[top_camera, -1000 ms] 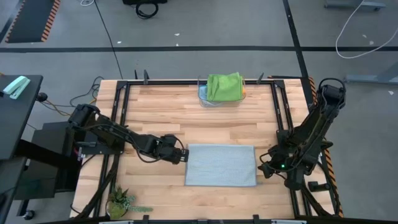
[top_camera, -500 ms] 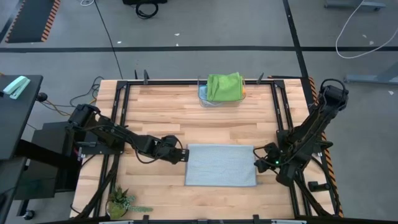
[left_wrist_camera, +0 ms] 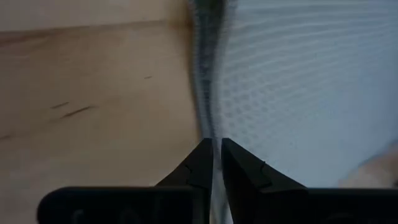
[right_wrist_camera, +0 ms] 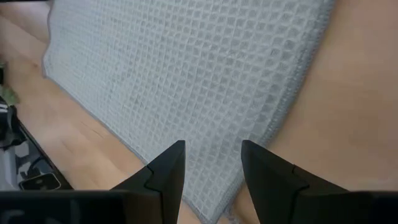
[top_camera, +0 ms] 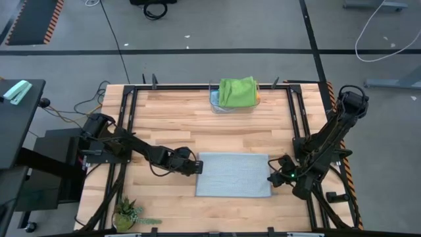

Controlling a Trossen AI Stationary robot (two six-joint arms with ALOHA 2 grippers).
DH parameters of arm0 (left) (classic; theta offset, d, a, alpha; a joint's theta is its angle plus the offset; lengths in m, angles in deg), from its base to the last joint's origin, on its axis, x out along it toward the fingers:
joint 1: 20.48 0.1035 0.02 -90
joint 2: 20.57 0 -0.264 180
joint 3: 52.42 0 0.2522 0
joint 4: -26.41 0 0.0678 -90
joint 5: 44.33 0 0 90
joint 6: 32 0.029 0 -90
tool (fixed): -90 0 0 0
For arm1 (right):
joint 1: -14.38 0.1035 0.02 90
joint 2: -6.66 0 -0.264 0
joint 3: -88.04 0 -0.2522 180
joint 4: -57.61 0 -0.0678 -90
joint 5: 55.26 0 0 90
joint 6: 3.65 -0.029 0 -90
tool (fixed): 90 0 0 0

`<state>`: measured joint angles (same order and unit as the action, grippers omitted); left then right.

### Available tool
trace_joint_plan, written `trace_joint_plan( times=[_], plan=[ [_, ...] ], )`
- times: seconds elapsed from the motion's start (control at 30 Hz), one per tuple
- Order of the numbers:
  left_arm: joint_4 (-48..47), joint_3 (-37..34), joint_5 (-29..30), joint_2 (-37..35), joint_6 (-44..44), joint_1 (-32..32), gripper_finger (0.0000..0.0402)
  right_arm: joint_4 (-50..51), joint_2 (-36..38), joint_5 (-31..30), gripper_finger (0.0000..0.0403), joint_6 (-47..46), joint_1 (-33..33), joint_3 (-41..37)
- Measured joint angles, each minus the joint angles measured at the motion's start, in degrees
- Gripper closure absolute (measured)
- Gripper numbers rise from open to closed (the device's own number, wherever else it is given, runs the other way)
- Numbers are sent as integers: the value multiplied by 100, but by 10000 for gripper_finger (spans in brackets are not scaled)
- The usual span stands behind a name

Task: Fold microfiber towels
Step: Fold the gray microfiber cloth

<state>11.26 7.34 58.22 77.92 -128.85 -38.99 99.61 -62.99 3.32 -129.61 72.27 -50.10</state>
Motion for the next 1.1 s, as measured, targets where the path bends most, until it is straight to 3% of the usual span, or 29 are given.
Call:
trace_joint_plan(
  times=[0.33,0.8,1.1],
  plan=[
    [96,2,70,52,746,1,342,-74,-62,-2,238,8,4,0],
    [135,2,71,52,740,-148,335,-73,-62,-2,238,319,4,2],
    [153,2,29,52,286,-152,325,-74,-61,-2,238,453,4,4]
  ],
)
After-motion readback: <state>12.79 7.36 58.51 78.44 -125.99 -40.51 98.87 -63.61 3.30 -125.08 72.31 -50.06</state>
